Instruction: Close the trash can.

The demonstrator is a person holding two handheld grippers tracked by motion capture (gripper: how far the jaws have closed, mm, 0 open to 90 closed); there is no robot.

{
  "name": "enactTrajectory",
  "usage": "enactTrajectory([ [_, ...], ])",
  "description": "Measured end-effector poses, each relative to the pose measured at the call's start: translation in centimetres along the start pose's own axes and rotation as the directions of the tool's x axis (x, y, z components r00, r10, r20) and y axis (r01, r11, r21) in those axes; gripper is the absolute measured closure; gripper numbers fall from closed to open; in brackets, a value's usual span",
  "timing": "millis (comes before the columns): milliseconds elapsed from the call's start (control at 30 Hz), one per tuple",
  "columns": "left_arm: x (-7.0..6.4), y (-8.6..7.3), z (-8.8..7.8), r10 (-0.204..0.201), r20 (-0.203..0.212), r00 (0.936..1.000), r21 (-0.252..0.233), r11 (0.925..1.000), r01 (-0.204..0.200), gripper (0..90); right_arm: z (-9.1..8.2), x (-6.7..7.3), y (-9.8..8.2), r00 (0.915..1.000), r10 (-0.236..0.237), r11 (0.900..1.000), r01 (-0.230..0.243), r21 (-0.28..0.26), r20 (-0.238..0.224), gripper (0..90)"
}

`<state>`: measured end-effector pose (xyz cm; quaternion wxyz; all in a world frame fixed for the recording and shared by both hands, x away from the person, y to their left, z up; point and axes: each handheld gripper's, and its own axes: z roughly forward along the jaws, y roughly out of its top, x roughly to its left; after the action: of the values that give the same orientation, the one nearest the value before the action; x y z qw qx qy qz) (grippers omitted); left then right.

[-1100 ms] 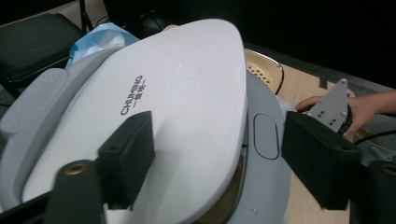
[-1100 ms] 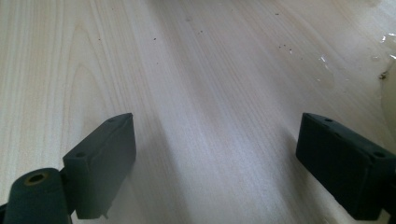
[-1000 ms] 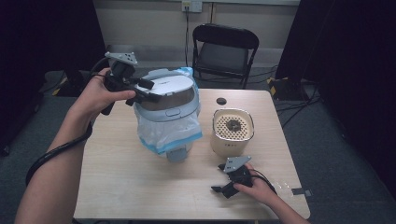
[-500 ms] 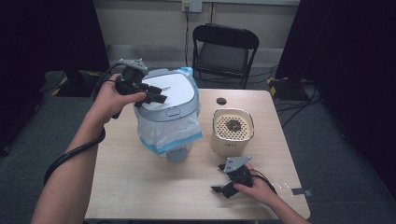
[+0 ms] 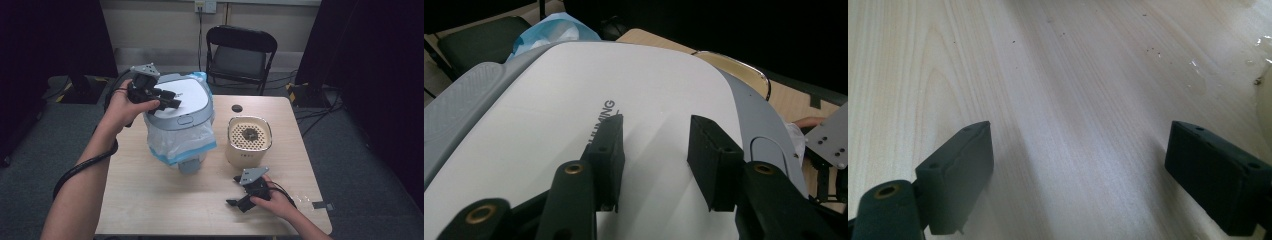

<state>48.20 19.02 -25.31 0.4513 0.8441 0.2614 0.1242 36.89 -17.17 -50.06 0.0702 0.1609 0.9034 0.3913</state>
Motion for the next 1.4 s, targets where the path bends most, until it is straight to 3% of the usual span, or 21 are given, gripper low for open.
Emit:
enactTrajectory([
  [267, -0.4, -0.3, 0.1, 0.011, -0.008, 0.9999, -0.013, 0.9999, -0.011, 59.8, 0.0, 0.0, 0.0, 1.0, 0.0, 1.0, 0.0, 0.0, 0.001, 11.5],
  [300, -0.6, -0.1, 0.2, 0.028, -0.002, 0.9996, 0.003, 0.9996, -0.028, 50.6, 0.0, 0.0, 0.0, 1.0, 0.0, 1.0, 0.0, 0.0, 0.001, 11.4],
  [333, -0.8, 0.2, 0.2, 0.04, -0.012, 0.9991, 0.029, 0.9988, -0.04, 50.6, 0.0, 0.0, 0.0, 1.0, 0.0, 1.0, 0.0, 0.0, 0.001, 11.4],
  [400, -1.1, 0.6, 0.3, 0.034, -0.072, 0.9968, 0.099, 0.9947, -0.027, 26.1, 0.0, 0.0, 0.0, 1.0, 0.0, 1.0, 0.0, 0.0, 0.001, 11.5],
  [433, -1.2, 0.5, 0.3, 0.026, -0.061, 0.9978, 0.085, 0.9962, -0.021, 20.6, 0.0, 0.0, 0.0, 1.0, 0.001, 1.0, -0.001, 0.0, 0.0, 11.4],
  [500, -1.5, 0.2, -0.1, 0.015, -0.023, 0.9996, 0.065, 0.9978, -0.013, 18.3, 0.0, 0.0, 0.0, 1.0, 0.0, 1.0, 0.0, 0.0, 0.001, 11.5],
  [533, -1.5, 0.2, -0.1, 0.015, -0.023, 0.9996, 0.065, 0.9978, -0.013, 15.9, 0.0, 0.0, 0.0, 1.0, 0.0, 1.0, 0.0, 0.0, 0.001, 11.5],
  [600, -1.6, -0.2, -0.5, 0.017, -0.03, 0.9994, 0.076, 0.997, -0.014, 15.7, 0.0, 0.0, 0.0, 1.0, 0.0, 1.0, 0.0, 0.0, 0.001, 11.5],
  [633, -1.7, -0.4, -0.7, -0.003, -0.037, 0.9993, 0.074, 0.9973, 0.006, 15.6, 0.0, 0.0, 0.0, 1.0, 0.0, 1.0, 0.0, 0.0, 0.001, 11.5],
  [800, -2.0, -1.3, -2.1, -0.009, -0.027, 0.9996, 0.085, 0.9963, 0.011, 15.8, 0.0, 0.0, 0.0, 1.0, 0.001, 1.0, -0.001, 0.0, 0.0, 11.4],
  [1067, -2.1, -2.7, -4.4, -0.036, -0.027, 0.999, 0.055, 0.9978, 0.037, 15.8, 0.0, 0.0, 0.0, 1.0, -0.001, 1.0, 0.001, 0.0, 0.001, 11.5],
  [1400, -2.5, -4.6, -5.6, -0.049, -0.021, 0.9986, 0.024, 0.9985, 0.05, 15.7, 0.0, 0.0, 0.0, 1.0, -0.001, 1.0, 0.001, -0.002, 0.002, 11.5],
])
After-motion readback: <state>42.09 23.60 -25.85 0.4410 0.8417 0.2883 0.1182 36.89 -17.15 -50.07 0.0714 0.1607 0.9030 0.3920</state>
